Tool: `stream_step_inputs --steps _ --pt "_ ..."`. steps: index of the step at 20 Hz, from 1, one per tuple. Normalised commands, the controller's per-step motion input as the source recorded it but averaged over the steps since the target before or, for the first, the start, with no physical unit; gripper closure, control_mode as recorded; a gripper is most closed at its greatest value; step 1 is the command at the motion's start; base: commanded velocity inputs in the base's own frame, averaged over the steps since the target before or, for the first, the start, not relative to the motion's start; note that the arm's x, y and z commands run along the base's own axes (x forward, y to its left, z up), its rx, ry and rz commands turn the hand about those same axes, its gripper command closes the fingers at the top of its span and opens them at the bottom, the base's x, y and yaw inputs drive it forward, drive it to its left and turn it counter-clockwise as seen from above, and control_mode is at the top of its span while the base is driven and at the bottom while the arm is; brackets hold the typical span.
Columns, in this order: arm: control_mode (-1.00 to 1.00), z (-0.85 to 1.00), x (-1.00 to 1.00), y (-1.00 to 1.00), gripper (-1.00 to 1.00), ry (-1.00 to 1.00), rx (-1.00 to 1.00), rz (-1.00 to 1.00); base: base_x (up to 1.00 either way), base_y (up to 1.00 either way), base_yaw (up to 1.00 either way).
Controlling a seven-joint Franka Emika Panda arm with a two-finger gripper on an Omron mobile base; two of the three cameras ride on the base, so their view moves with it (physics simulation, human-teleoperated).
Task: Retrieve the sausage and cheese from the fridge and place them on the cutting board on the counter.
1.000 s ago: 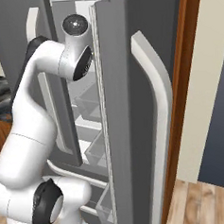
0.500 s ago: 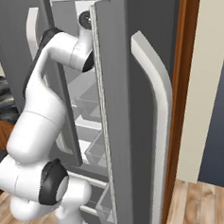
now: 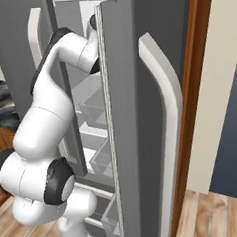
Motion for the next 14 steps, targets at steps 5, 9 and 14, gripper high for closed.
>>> stream_step_inputs --steps 5,9,14 --pt "-1.00 -0.04 0.31 0.13 -1.00 -0.08 0.00 0.03 0.00 0.00 0.00" --pt "-1.00 0.00 0.34 0.04 -1.00 -0.02 0.00 0.06 0.00 0.00 0.00" --pt "-1.00 0.02 0.33 0.01 -1.00 0.01 0.00 0.09 0.00 0.00 0.00"
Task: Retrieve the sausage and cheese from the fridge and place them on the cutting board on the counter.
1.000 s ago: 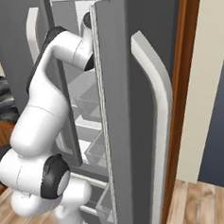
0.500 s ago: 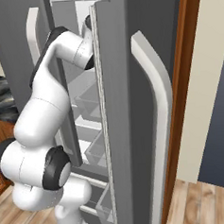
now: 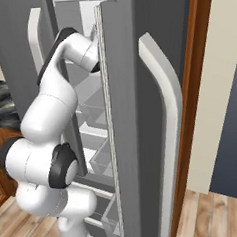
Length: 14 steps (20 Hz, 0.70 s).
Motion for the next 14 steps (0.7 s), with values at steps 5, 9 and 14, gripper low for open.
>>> stream_step_inputs --steps 5,9,14 --pt "-1.00 0.02 0.31 0.02 -1.00 0.00 0.00 0.07 0.00 0.00 0.00" --pt "-1.00 0.00 0.32 0.00 -1.00 0.04 0.00 0.00 0.00 0.00 0.00" --pt "-1.00 0.00 0.35 0.02 -1.00 0.05 0.00 0.00 0.00 0.00 0.00"
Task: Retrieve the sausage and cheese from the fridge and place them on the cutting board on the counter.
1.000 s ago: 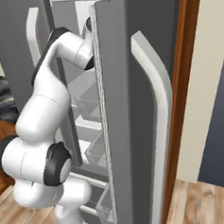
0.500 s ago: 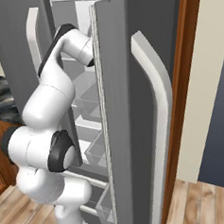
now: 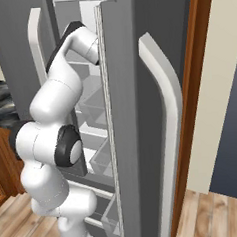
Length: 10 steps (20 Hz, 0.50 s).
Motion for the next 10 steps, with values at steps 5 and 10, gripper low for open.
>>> stream_step_inputs --steps 5,10 --pt "-1.00 -0.05 0.21 0.05 -1.00 0.06 0.00 0.00 0.00 0.00 0.00" --pt "-1.00 -0.07 0.28 0.10 -1.00 0.05 0.00 0.00 0.00 0.00 0.00"
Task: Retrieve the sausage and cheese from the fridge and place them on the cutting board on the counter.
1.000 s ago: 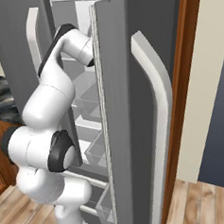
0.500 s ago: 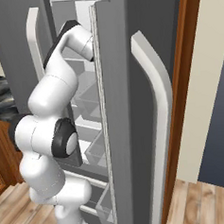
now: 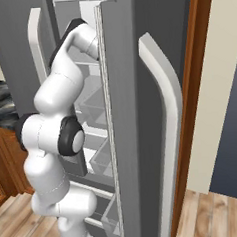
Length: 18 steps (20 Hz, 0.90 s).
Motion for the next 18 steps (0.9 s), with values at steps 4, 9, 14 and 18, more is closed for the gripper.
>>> stream_step_inputs --steps 4,9,14,18 --pt "-1.00 -0.18 0.24 0.12 -1.00 0.02 0.00 0.00 0.00 0.00 0.00" --pt "-1.00 -0.19 0.23 0.01 -1.00 0.00 -0.03 0.00 0.00 0.00 0.00" --pt "-1.00 -0.03 0.25 0.00 -1.00 0.00 -0.01 0.00 0.00 0.00 0.00" --pt "-1.00 -0.10 0.06 0.02 -1.00 0.00 -0.01 0.00 0.00 0.00 0.00"
